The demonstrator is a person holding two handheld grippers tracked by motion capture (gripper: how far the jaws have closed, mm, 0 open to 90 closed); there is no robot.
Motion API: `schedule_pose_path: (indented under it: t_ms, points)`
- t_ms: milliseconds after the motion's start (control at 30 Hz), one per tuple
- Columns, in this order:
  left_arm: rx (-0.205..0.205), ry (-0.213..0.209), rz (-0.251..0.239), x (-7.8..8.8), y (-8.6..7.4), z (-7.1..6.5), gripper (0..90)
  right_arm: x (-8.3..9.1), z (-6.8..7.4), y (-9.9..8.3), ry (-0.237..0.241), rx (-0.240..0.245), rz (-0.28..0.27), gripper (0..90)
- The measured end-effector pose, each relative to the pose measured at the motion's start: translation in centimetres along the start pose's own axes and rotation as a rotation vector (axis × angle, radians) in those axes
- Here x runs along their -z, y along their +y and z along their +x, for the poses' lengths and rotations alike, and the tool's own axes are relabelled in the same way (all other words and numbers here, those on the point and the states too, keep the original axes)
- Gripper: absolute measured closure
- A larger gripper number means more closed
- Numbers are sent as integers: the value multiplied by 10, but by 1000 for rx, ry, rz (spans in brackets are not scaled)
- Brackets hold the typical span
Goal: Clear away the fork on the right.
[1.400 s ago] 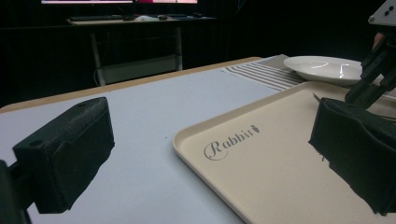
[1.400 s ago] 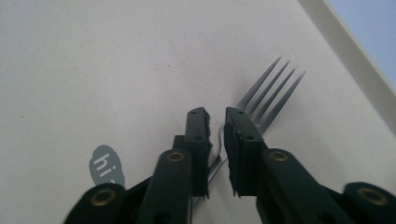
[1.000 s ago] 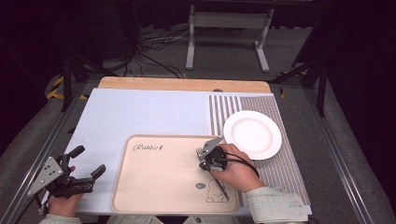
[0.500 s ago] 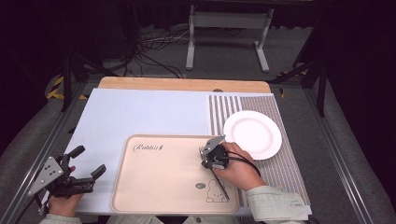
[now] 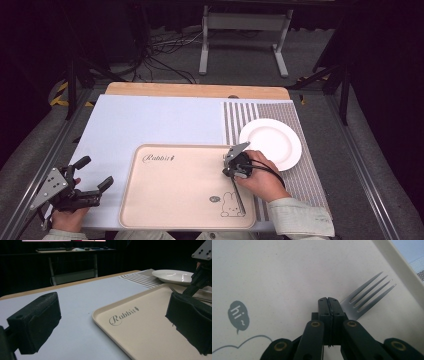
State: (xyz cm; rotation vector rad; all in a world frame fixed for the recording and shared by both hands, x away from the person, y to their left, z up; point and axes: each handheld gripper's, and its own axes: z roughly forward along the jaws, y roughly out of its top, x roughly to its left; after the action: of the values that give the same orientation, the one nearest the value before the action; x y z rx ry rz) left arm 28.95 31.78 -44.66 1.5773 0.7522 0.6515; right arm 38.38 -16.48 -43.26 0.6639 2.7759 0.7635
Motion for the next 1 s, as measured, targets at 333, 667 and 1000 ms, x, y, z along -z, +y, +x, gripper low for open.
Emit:
schedule_pose_path:
  t_ms: [333,667,1000]
  points:
    - [0,-1,1,0,0,0,4,5,-8,-9,-17,-34,-6,900]
    - [-3,-5,6,-1,0,0,4,9,-11,-15,-28,-65,-8,899]
    - [1,-6,5,-2,0,0,4,11,-13,-20,-38,-97,-10,888]
